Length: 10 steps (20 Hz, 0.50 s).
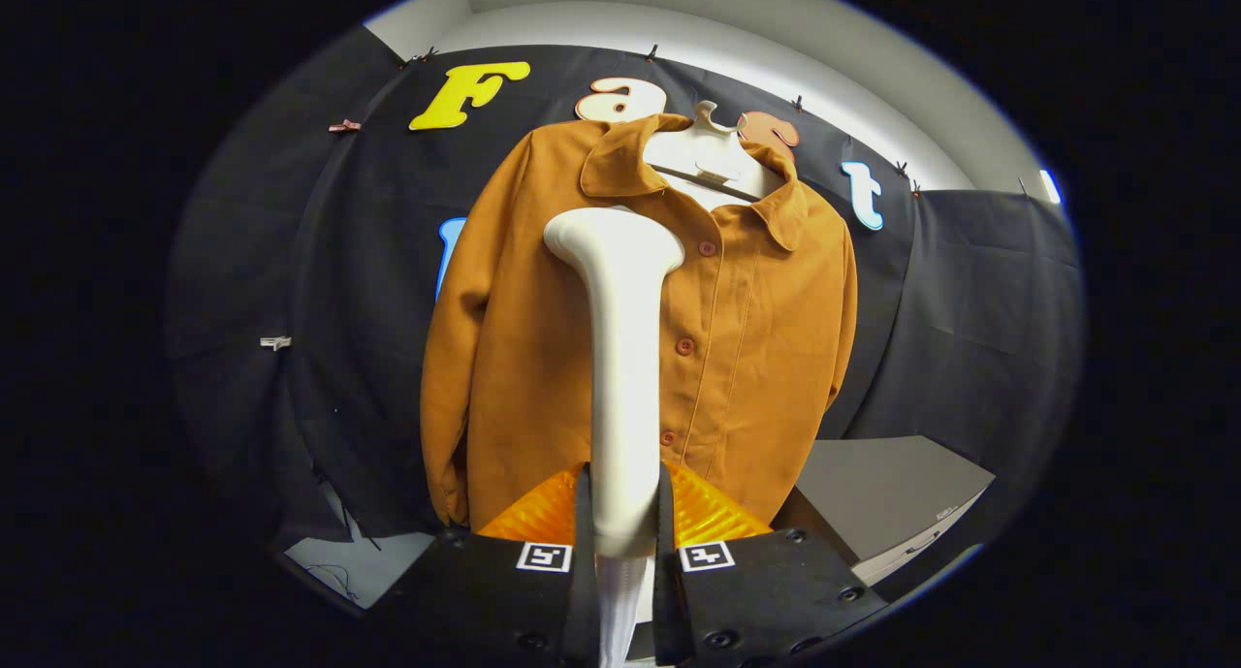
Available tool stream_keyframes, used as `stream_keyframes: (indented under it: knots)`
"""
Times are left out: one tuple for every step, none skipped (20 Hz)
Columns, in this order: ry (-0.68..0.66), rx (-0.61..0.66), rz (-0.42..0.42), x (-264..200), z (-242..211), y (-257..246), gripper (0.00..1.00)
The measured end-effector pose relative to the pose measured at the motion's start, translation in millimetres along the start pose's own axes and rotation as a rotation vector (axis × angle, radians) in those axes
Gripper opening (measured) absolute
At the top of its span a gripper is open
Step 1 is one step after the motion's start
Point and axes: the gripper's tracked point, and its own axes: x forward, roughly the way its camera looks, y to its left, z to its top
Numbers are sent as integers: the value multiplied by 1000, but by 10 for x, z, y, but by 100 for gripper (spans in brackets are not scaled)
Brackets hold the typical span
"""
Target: Iron the clothes twice with a garment steamer, once on the left side and once on the right side.
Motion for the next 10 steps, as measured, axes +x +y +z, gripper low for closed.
stream_keyframes:
  knots:
    - [8,1,-1,27,-50,10,26]
    - [16,2,-2,56,-82,16,26]
    - [26,4,-2,71,-133,17,26]
    - [36,4,-2,87,-174,16,26]
    - [47,3,-1,95,-222,20,25]
    - [58,1,1,124,-279,32,25]
    - [70,0,2,133,-340,42,25]
    - [83,-2,2,133,-413,42,26]
    - [97,-3,3,135,-488,46,26]
    - [109,-2,2,131,-557,50,25]
